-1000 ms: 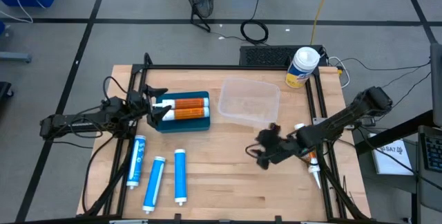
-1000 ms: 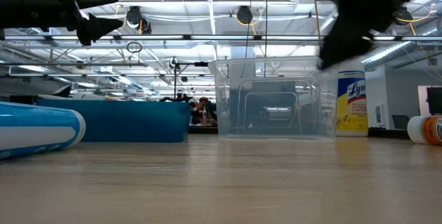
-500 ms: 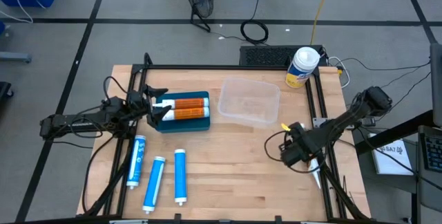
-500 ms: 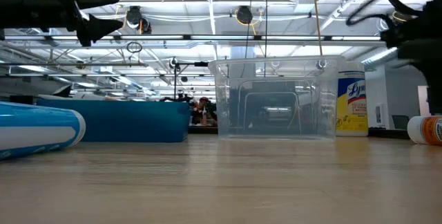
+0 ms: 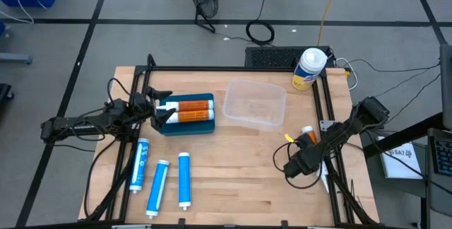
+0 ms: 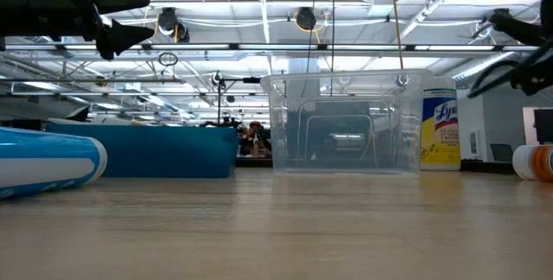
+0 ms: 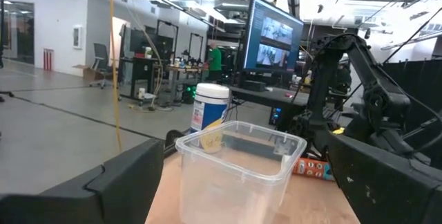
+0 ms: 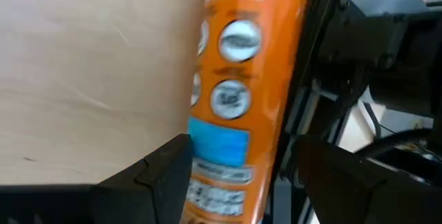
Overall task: Pick & place silicon tubes, Sealant and Lysol wipes
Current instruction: Put the orange sealant into the transparent bin
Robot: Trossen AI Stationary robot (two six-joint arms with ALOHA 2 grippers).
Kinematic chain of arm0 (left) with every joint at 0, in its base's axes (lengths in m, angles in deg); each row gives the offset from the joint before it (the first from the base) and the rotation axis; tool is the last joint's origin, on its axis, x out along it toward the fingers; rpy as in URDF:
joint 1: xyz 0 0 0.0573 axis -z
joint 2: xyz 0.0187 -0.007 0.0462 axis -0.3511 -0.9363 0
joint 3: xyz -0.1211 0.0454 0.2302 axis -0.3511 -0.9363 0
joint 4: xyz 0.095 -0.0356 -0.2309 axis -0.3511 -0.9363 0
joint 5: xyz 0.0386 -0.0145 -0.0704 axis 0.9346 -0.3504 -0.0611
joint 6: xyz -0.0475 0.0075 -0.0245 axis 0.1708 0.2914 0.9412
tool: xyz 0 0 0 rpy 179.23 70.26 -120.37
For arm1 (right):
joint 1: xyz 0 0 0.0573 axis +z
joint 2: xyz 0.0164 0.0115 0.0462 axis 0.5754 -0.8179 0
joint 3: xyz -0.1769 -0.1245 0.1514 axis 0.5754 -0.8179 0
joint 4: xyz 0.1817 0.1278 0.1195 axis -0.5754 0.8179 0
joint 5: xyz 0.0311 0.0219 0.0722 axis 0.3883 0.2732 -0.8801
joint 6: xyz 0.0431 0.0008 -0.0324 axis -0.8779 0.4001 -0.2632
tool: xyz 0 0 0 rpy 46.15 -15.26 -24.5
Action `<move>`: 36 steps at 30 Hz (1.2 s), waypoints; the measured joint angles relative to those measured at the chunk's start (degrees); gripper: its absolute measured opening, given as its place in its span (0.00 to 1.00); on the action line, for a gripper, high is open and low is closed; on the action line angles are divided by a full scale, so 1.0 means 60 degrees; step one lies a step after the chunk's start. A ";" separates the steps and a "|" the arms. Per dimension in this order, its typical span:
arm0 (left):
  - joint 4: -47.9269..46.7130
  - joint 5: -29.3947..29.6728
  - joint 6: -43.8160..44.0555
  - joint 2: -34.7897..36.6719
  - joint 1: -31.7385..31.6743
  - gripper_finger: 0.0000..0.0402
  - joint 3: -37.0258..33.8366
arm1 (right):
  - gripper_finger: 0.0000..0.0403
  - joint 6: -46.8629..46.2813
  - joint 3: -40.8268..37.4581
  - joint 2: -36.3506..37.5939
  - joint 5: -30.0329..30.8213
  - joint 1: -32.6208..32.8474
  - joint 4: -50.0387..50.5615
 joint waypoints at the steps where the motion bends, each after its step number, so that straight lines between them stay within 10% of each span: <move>1: -0.0001 0.0001 0.0000 0.0000 -0.0001 0.99 0.0000 | 0.59 0.0004 0.0000 -0.0091 -0.0029 0.0043 -0.0018; 19: -0.0021 0.0002 -0.0007 0.0000 0.0000 0.99 0.0000 | 0.59 0.1310 0.0016 -0.0283 0.1134 0.0226 -0.2326; 36: -0.0108 0.0011 0.0015 -0.0002 0.0003 0.99 0.0000 | 0.59 0.6466 -0.0024 -0.0458 0.2768 0.0145 -0.9259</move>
